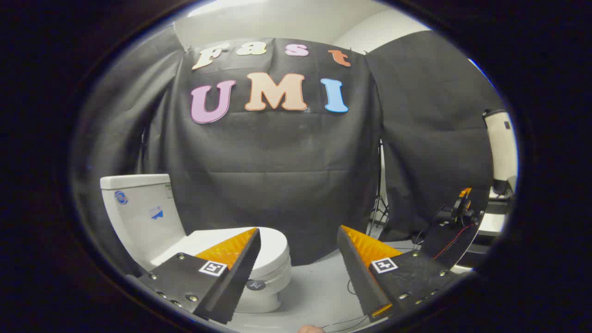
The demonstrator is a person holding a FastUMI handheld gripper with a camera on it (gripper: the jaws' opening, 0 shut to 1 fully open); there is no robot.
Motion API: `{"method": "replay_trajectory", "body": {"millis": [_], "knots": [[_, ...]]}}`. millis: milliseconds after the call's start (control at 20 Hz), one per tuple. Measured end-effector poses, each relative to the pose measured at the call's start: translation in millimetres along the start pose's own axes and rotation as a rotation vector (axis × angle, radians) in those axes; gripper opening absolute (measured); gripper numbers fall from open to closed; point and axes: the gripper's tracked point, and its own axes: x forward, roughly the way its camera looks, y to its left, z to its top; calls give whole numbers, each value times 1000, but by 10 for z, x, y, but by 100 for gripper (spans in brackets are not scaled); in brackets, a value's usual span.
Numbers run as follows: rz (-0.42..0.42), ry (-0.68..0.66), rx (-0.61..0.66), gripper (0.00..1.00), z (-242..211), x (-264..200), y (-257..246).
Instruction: Open the toilet lid.
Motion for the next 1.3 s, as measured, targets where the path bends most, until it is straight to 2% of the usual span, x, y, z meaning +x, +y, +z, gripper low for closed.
{"method": "replay_trajectory", "body": {"millis": [200, 400, 800, 1300], "knots": [[60, 18, -7, 98, -61, 64, 111], [77, 7, 10, 98, -36, 114, 174], [139, 18, -35, 98, -108, 229, 256], [115, 40, 11, 98, -157, 391, 253]]}}
